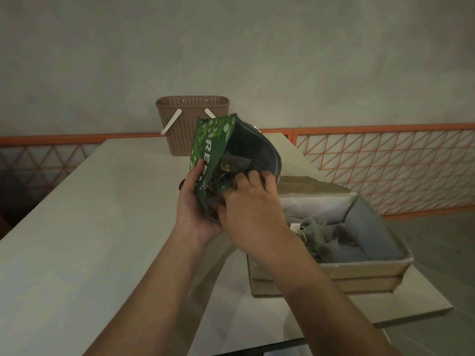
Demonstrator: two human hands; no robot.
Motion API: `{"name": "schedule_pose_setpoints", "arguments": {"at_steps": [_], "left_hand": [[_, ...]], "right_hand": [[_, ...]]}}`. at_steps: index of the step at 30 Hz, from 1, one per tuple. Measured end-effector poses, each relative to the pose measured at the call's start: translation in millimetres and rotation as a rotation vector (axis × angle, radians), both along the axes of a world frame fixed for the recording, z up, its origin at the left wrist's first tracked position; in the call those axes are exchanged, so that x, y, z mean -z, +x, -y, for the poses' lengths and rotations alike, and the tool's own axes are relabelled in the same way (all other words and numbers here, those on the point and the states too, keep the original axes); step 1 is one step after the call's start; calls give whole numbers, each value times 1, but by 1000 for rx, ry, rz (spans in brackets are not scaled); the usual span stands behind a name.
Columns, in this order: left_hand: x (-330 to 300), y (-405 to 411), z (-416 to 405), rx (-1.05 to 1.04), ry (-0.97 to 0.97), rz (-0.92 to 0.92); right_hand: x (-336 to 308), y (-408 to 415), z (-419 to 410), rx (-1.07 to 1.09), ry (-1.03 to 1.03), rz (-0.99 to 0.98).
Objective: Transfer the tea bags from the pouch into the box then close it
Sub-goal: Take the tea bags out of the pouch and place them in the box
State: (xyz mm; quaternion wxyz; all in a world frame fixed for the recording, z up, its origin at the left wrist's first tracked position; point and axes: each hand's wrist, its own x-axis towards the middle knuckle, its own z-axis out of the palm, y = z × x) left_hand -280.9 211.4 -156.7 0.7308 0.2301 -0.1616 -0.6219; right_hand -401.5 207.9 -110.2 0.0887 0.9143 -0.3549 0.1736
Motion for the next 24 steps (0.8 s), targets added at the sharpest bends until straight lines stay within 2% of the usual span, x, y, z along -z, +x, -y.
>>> {"name": "schedule_pose_setpoints", "arguments": {"at_steps": [5, 10, 13, 16, 18, 20, 24], "left_hand": [[-1, 2, -1, -20, -6, -37], [-1, -1, -1, -47, -6, -50], [-2, -4, -1, -23, 0, -31], [-3, -6, -1, -3, 18, -30], [-3, -6, 0, 8, 35, -33], [-2, -5, 0, 17, 38, -40], [-6, -6, -1, 5, 48, -42]], "right_hand": [[0, -3, 2, -37, 105, 45], [0, -6, 2, -65, 155, 169], [1, -10, 4, -57, 125, 117], [0, -14, 4, -43, 5, 72], [0, -16, 5, -54, -84, 181], [-3, -20, 7, -95, -62, 407], [-19, -33, 12, -197, 258, 811]]}}
